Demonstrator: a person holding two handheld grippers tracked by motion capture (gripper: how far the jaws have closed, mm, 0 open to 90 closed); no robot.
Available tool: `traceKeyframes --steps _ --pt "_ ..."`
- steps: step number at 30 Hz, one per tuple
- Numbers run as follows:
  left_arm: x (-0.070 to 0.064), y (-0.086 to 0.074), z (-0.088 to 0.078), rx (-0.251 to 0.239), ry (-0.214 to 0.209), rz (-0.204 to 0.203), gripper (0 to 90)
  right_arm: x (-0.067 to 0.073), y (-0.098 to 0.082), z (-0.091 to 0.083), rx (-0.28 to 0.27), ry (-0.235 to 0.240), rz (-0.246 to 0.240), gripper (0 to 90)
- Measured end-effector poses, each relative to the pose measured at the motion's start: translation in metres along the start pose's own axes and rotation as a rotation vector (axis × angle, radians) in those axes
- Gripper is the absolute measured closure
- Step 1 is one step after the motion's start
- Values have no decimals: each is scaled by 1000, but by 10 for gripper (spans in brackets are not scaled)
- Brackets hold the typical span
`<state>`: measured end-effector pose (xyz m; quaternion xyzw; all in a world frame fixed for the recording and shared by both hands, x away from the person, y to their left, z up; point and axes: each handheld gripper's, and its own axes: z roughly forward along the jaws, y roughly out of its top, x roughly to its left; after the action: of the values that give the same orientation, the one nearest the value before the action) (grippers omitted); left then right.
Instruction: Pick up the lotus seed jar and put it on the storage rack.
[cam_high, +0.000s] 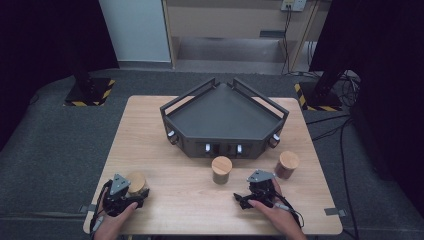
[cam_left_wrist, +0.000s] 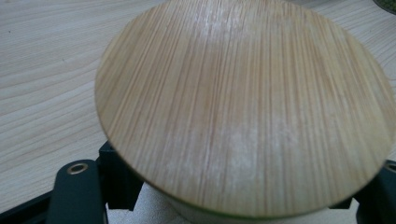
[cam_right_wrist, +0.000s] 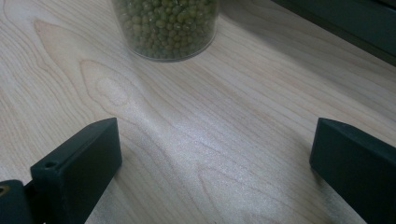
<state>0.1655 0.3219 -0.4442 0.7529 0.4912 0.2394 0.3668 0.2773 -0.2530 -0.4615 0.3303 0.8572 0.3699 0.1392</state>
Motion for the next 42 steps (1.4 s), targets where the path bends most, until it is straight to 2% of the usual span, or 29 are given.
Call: traceKeyframes --steps 1,5,15,20,26,30,42 --pt "-1 1 -5 -18 1 0 241 0 0 0 0 0 0 23" --pt "-2 5 -12 -37 0 2 241 0 0 0 0 0 0 23" --pt "-4 16 -15 -24 -16 31 241 0 0 0 0 0 0 23" --pt "-5 24 -14 -17 -28 59 241 0 0 0 0 0 0 23" --pt "-8 37 -13 -7 -45 97 241 0 0 0 0 0 0 23" --pt "-9 43 -10 -6 -57 104 241 0 0 0 0 1 0 23" --pt "-21 72 6 17 -102 165 241 0 0 0 0 2 0 23"
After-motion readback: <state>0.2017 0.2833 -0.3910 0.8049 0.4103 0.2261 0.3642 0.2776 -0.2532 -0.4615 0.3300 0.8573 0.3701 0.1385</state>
